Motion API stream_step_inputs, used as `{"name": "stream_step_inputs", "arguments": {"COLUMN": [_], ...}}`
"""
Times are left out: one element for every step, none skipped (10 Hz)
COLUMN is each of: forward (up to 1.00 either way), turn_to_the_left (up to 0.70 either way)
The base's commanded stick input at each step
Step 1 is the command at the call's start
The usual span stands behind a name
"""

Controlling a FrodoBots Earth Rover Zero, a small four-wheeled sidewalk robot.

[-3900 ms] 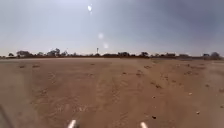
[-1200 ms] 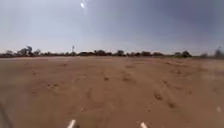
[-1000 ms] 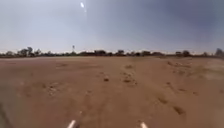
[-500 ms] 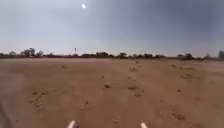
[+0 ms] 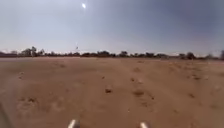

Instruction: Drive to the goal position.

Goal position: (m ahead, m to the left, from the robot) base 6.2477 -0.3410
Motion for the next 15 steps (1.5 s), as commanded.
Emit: {"name": "stream_step_inputs", "arguments": {"forward": [0.7, 0.7, 0.7, 0.7, 0.7, 0.7, 0.7, 0.7, 0.7, 0.7, 0.7, 0.7, 0.7, 0.7, 0.7], "turn_to_the_left": [-0.35, -0.35, -0.23, 0.0, 0.0, 0.0, 0.0, 0.0, 0.0, 0.0, 0.0, 0.0, 0.0, 0.0, 0.0]}}
